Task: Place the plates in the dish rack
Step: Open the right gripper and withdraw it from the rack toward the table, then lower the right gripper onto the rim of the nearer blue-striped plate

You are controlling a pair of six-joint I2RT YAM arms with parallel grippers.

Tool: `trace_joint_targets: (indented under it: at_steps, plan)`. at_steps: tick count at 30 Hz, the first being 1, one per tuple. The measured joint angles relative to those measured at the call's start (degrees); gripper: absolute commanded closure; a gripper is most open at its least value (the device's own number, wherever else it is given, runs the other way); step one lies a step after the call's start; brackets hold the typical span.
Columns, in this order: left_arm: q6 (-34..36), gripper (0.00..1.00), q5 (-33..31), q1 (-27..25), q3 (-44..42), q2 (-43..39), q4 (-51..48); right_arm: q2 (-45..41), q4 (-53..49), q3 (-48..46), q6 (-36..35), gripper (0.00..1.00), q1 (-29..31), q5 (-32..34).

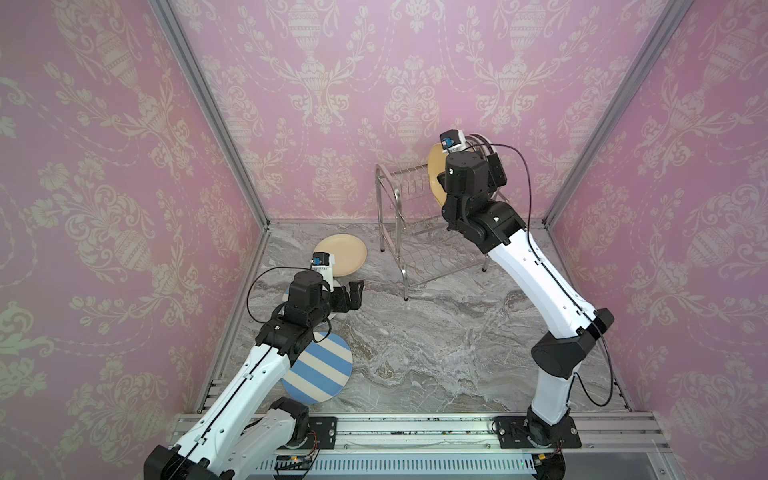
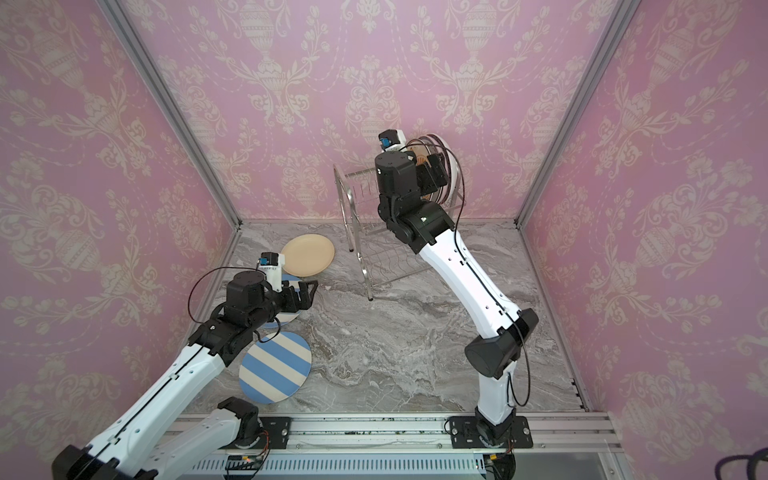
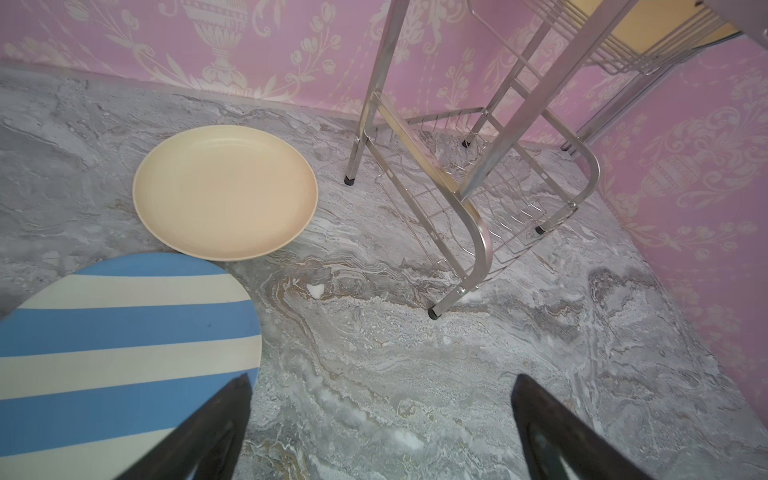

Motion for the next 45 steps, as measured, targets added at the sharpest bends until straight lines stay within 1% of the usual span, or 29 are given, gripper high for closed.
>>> trace_joint_targets:
  at_steps: [2,5,8,10,12,15,18,22,25,27,30,33,36,39,45]
  plan:
    - [0.22,0.01,-1.6,0.52,0.94,0.0,-0.92,-3.93,-1.22,-1.9,2.43,0.06,0.17,-1.49]
    - [0.46,0.01,-4.24,1.79,1.81,0.0,-2.43,-11.19,-2.73,-7.1,7.02,0.06,0.24,-5.03]
    - [0.85,0.01,-7.04,3.54,2.75,0.0,-4.85,-18.95,-3.15,-14.75,12.0,0.06,0.22,-11.45]
    - [0.9,0.01,-8.98,5.09,3.45,0.0,-6.38,-25.03,-3.04,-22.03,15.72,0.06,0.24,-18.56]
    - [0.85,0.01,-10.6,6.88,3.87,-0.07,-7.76,-29.0,-3.61,-26.88,18.82,0.06,0.22,-25.92]
    - [0.72,0.01,-13.05,9.79,3.93,-0.72,-9.99,-31.82,-5.49,-31.91,22.56,0.1,0.46,-38.36]
    - [-0.55,0.01,-14.56,13.35,3.91,-2.49,-12.09,-32.15,-5.35,-38.99,26.18,0.12,2.21,-48.48]
    - [-3.58,0.01,-15.3,18.58,3.65,-5.25,-14.29,-29.88,-2.86,-51.65,32.0,0.13,5.97,-58.82]
    - [-6.29,0.01,-15.39,21.4,2.01,-6.93,-15.19,-27.23,1.27,-59.58,36.54,0.15,8.79,-64.08]
    - [-8.02,0.01,-15.37,22.77,0.33,-7.65,-15.74,-25.75,4.94,-64.08,39.32,0.19,10.47,-67.14]
    - [-10.67,0.01,-14.05,25.03,-2.78,-8.0,-16.09,-23.34,9.73,-68.54,42.64,0.21,12.28,-71.38]
    - [-12.5,0.01,-11.78,27.17,-4.85,-5.99,-16.96,-20.79,13.99,-70.53,45.22,0.21,12.81,-74.42]
    - [-13.92,0.01,-9.33,29.05,-6.36,-3.8,-16.72,-16.57,17.51,-70.27,47.12,0.2,13.57,-76.87]
    - [-15.37,0.01,-7.28,30.95,-9.38,-3.56,-16.46,-9.84,19.74,-68.37,49.4,0.19,15.34,-79.93]
    - [-17.4,0.01,-3.45,34.88,-13.86,-3.67,-16.37,3.8,23.69,-63.82,55.89,0.23,19.06,-86.88]
